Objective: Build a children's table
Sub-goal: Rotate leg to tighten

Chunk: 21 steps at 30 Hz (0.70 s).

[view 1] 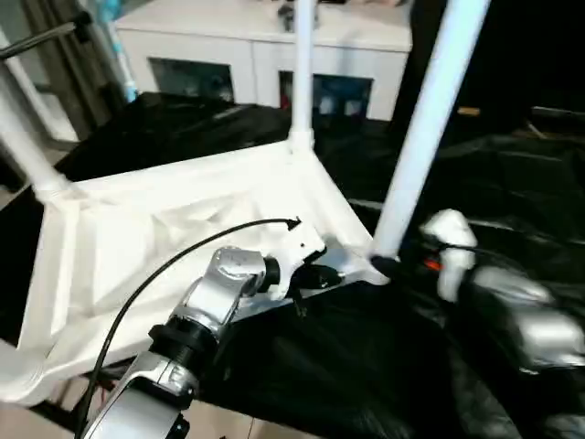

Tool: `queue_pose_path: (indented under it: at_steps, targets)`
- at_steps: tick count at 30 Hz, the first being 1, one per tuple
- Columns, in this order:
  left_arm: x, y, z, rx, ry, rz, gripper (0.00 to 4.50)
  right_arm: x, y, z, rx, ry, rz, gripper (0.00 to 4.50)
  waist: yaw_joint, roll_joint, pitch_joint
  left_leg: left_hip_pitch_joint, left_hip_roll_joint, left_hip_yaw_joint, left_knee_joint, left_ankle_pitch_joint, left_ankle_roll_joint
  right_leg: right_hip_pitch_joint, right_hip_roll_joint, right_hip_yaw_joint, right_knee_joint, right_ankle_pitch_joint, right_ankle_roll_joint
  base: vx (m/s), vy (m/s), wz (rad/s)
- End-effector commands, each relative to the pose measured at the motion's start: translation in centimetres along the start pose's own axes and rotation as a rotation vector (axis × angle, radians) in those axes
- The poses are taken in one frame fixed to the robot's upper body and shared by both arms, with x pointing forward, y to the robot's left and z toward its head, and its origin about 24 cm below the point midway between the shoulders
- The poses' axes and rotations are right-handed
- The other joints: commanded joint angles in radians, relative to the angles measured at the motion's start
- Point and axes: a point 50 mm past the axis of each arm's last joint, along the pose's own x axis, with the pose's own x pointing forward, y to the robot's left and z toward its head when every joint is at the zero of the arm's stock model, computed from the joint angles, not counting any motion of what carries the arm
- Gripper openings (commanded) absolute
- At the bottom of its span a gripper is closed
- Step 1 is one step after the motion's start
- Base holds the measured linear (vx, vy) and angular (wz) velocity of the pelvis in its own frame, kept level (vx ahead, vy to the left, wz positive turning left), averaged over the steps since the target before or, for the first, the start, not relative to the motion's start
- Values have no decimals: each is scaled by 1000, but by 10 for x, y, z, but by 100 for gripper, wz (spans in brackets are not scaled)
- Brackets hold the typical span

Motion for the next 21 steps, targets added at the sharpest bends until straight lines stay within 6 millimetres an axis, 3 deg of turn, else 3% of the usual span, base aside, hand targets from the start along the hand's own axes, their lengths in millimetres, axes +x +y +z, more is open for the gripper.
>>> queue_pose_path:
  at_steps: [1, 3, 5, 6, 7, 9, 11, 13, 14, 16, 18, 19, 20, 21]
  targets:
    - [-2, 0, 0, 19, -6, -5, 0, -3, 5, 4, -5, -10, 66, 296, 1, -19, -46, -7, 36, -2, -55, -156, 124, 49, -51, 37, -65, -160, -236, 0, 0, 0]
    - [-3, -2, 0, 24, -24, 3, 0, -18, 15, 7, 35, 13, 170, 296, 1, -27, -44, -6, 36, -2, -56, -163, 124, 51, -50, 36, -67, -183, -229, 0, 0, 0]
    - [-3, -2, 1, 30, -31, 10, 0, -21, 21, 6, 63, 26, 230, 296, 3, -23, -45, -9, 37, -4, -54, -138, 136, 51, -50, 36, -63, -167, -227, 0, 0, 0]
    - [-4, -1, 4, 20, -55, 25, 0, -21, 28, 5, 71, 34, 265, 296, 1, -37, -46, -9, 36, -2, -52, -132, 141, 51, -50, 36, -64, -165, -225, 0, 0, 0]
    - [-5, -1, 7, 4, -75, 30, 0, -18, 31, 4, 66, 37, 273, 296, 2, -31, -45, -10, 38, -3, -52, -120, 139, 49, -53, 36, -60, -164, -227, 0, 0, 0]
    - [-10, -1, 12, -11, -101, 25, 44, -8, 35, 4, 41, 24, 263, 301, 1, -37, -45, -10, 37, -2, -52, -117, 132, 46, -54, 35, -62, -192, -223, 0, 0, 0]
    - [-16, -3, 15, -11, -103, 16, 58, 2, 38, 5, 34, 3, 251, 301, 1, -32, -47, -10, 38, -2, -51, -105, 117, 43, -56, 36, -58, -194, -231, 0, 0, 0]
    - [-22, -4, 17, -10, -106, 12, 78, 11, 42, 6, 27, -14, 254, 301, 2, -30, -53, -7, 42, -4, -47, -61, 114, 41, -53, 38, -44, -113, -252, 0, 0, 0]
    - [-32, -6, 20, -12, -105, 14, 90, 19, 47, 8, 27, -26, 265, 301, 6, -33, -59, -10, 40, -4, -37, 17, 140, 40, -47, 38, -25, 26, -277, 0, 0, 0]
    - [-49, -10, 21, -19, -91, 2, 98, 29, 51, 11, 25, -45, 265, 301, 4, -36, -54, -17, 37, -1, -33, 46, 164, 38, -47, 37, -17, 78, -291, 0, 0, 0]
    - [-71, -15, 20, -28, -58, -15, 115, 41, 54, 15, 18, -73, 256, 301, 4, -34, -53, -15, 37, -1, -35, 24, 160, 37, -49, 36, -19, 35, -290, 0, 0, 0]
    - [-71, -15, 20, -28, -58, -15, 115, 41, 54, 15, 18, -73, 256, 301, -1, -28, -48, -16, 37, 0, -39, 0, 148, 34, -46, 36, -24, -19, -284, 0, 0, 0]
    - [-90, -21, 20, -47, -49, -29, 124, 51, 53, 17, 20, -90, 212, 301, 0, -32, -42, -8, 39, 3, -41, -51, 119, 29, -45, 37, -29, -81, -280, 0, 0, 0]
    - [-101, -26, 19, -57, -44, -38, 133, 56, 54, 18, 23, -103, 204, 301, 2, -26, -40, -7, 39, 3, -46, -79, 90, 27, -43, 38, -32, -120, -275, 0, 0, 0]
